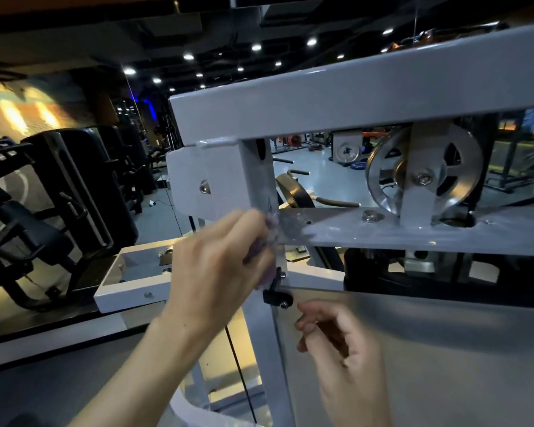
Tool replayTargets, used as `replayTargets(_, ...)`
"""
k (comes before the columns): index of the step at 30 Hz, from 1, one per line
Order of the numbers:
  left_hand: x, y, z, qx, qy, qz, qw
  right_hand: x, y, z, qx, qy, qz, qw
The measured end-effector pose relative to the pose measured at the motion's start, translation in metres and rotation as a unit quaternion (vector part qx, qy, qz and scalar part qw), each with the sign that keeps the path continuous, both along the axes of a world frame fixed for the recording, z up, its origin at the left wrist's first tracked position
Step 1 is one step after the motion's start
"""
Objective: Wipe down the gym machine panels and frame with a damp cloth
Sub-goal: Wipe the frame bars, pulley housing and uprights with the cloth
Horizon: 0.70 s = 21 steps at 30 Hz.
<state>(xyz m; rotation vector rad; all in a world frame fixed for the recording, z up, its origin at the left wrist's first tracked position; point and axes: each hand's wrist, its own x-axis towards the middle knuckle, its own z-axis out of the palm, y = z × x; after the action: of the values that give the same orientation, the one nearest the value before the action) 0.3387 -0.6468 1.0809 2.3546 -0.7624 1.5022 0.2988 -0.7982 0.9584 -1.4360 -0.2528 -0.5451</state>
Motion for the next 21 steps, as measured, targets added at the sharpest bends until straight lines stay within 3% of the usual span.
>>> replayTargets(4, -0.003, 0.001, -0.043, 0.007, 0.018, -0.003, 1.000, 0.001, 0.001, 0.001, -0.016, -0.001, -0.006, 1.000)
replayTargets(9, -0.001, -0.004, -0.020, -0.009, -0.012, -0.003, 1.000, 0.001, 0.002, 0.002, -0.012, -0.003, -0.003, 1.000)
replayTargets(14, -0.006, 0.003, -0.052, -0.010, 0.039, -0.014, 0.999, 0.000, 0.000, 0.002, -0.030, 0.008, -0.007, 1.000)
replayTargets(21, -0.005, 0.007, -0.038, -0.052, 0.037, -0.025, 0.998, 0.000, 0.004, 0.002, -0.034, -0.001, -0.016, 0.999)
